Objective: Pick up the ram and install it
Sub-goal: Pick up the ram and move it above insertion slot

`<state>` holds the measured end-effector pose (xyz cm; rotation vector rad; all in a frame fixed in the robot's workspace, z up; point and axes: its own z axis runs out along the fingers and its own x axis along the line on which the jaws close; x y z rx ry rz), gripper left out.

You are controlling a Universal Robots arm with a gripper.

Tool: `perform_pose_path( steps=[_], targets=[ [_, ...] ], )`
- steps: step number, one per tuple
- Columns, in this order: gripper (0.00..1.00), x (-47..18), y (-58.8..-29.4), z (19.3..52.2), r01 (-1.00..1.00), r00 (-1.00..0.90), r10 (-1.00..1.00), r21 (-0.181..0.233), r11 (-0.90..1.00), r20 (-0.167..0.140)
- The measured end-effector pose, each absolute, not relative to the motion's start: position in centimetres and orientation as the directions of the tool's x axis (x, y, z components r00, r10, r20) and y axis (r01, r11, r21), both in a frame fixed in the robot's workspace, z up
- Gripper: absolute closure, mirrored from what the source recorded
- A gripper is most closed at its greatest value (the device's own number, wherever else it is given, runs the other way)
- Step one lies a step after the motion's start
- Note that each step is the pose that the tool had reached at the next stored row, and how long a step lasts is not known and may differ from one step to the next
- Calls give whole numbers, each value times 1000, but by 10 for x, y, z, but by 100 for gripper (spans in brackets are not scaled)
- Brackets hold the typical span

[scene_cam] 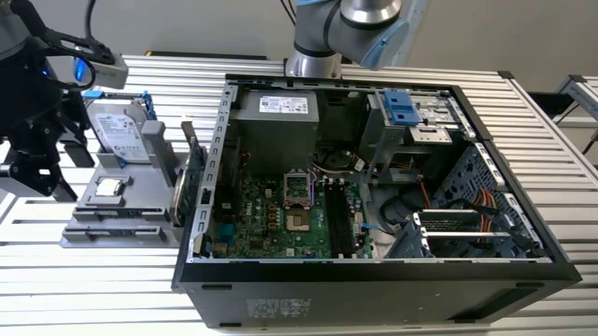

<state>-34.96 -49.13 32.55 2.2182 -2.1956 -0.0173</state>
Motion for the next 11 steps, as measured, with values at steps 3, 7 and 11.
perform_pose_path(
  steps=[3,7,11],
  targets=[
    [0,-350,-491,324,-1000,9,-1000,22,-9,7],
    [0,-350,-491,321,-1000,8,-1000,22,-7,7],
    [0,-350,-490,319,-1000,7,-1000,22,-6,7]
  ],
)
